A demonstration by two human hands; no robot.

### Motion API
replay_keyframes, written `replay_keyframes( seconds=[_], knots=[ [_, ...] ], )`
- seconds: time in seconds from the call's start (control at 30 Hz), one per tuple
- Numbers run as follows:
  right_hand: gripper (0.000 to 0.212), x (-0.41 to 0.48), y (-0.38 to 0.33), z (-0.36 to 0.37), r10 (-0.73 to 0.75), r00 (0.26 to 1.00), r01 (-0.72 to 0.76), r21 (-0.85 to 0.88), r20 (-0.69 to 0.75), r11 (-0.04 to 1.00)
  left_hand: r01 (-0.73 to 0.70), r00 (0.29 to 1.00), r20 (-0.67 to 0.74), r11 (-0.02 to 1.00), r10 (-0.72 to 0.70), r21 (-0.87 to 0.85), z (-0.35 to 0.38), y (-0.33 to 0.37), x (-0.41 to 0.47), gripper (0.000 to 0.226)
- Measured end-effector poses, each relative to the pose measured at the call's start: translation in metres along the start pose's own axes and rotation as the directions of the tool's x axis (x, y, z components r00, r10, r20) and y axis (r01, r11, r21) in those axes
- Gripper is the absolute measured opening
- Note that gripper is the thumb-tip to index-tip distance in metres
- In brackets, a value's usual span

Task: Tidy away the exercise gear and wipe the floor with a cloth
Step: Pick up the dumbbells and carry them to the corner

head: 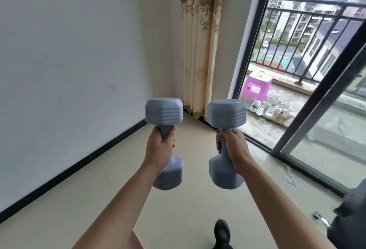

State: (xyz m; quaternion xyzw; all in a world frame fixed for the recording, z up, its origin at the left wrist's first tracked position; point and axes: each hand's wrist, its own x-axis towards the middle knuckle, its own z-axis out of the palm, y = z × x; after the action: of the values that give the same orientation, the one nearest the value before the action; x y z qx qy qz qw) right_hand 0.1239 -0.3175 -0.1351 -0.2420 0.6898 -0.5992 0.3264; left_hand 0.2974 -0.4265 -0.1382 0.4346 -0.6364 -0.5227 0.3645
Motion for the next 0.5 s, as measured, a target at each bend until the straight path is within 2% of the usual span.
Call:
replay_keyframes(
  seconds=[0.27,0.5],
  knots=[
    [0.016,0.227,-0.001,-0.005,0.078,0.979,-0.063,-0.083,0.187,0.995,0.124,0.985,-0.115,0.992,-0.125,-0.013,0.088,-0.004,0.166,0.025],
    [0.013,0.385,-0.031,0.059,0.185,0.931,-0.148,-0.138,0.315,0.979,0.243,0.906,-0.332,0.965,-0.262,-0.098,0.069,-0.004,0.296,0.016]
  ],
)
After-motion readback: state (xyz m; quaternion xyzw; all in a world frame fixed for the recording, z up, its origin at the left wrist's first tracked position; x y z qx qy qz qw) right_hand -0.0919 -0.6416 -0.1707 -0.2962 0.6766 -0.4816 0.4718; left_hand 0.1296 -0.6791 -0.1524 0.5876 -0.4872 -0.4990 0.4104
